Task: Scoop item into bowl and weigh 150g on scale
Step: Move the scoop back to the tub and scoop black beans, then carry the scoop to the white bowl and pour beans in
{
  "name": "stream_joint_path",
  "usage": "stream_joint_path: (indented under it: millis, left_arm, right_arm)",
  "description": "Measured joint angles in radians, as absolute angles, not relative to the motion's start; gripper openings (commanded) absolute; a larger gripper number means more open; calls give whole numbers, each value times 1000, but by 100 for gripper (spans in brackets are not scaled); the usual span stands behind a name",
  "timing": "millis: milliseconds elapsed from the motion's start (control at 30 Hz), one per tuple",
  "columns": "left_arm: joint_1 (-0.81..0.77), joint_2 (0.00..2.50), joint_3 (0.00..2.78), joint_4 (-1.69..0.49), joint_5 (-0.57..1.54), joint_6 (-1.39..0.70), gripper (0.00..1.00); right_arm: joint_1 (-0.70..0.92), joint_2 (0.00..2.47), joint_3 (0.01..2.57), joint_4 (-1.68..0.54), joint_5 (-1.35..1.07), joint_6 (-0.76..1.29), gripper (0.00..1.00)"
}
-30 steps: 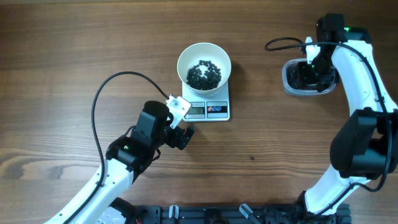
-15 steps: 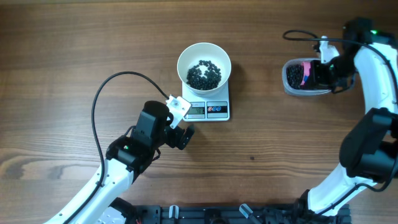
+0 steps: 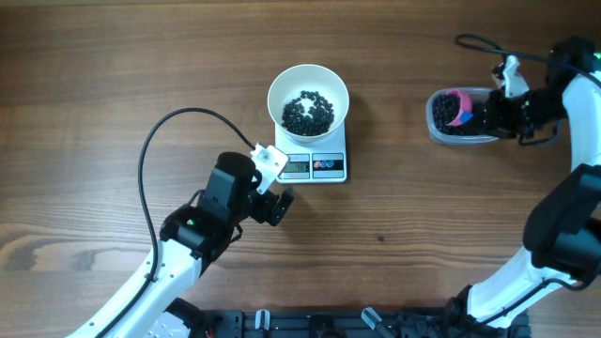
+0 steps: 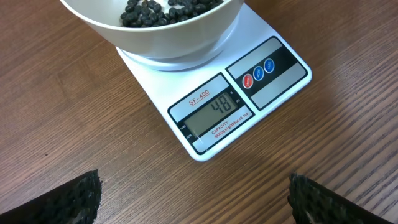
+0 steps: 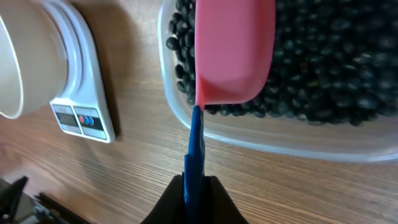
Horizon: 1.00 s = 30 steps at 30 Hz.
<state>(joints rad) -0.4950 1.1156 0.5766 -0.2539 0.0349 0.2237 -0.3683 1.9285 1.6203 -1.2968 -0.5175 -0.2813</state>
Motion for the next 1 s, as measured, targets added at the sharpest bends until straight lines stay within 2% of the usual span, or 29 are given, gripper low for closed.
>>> stream_joint_path:
  millis: [367,1000]
  left_arm:
    - [-495,1116,577,-254,35,224,100]
    - [-495,1116,577,-254,35,224,100]
  right_arm:
    - [-536,1929,1620,-1343,-658,-310,4]
    - [-511,1929,1620,-1541,-1037,-635,4]
